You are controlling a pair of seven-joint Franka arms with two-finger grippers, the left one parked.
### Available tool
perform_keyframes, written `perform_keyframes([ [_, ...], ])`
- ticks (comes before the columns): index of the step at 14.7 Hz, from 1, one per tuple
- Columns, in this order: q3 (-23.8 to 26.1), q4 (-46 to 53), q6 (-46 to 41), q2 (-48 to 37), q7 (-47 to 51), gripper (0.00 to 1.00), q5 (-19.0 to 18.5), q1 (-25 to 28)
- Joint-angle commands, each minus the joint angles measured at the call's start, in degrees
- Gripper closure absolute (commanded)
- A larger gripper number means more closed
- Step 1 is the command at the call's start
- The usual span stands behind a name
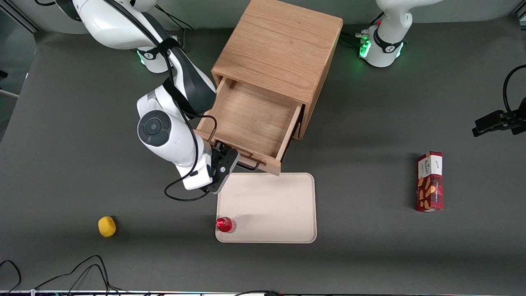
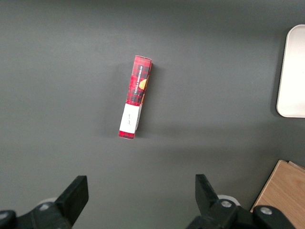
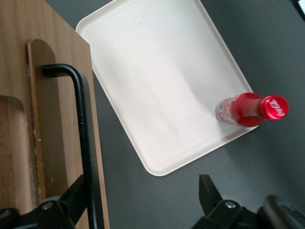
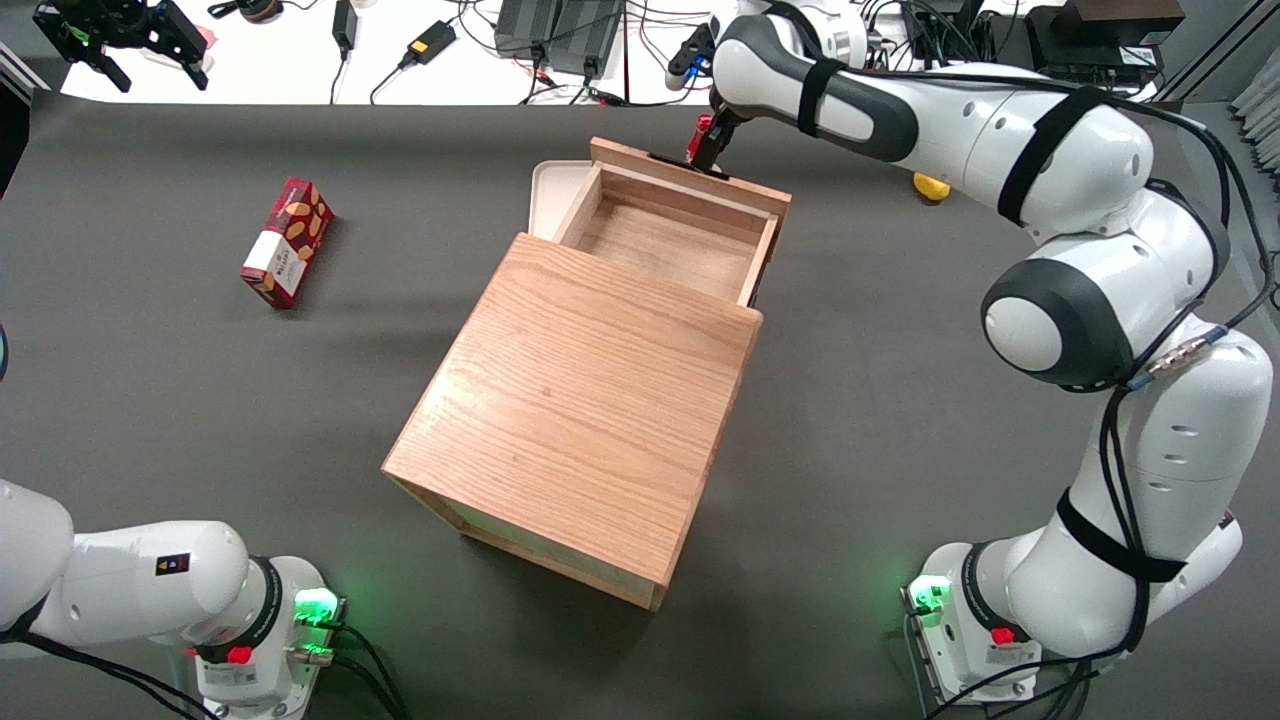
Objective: Open upper drawer
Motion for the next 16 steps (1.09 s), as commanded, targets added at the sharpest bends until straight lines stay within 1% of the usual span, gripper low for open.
perform_keyframes([
  [1,-1.06,2.53,0.87,1.78,-1.61,0.0,1.17,-0.11],
  [11,-2.82,3.15,1.75,2.4,-1.97,0.0,1.17,-0.11],
  [16,-2.74,3.06,0.43,-0.06,-1.53,0.0,1.34,0.06],
])
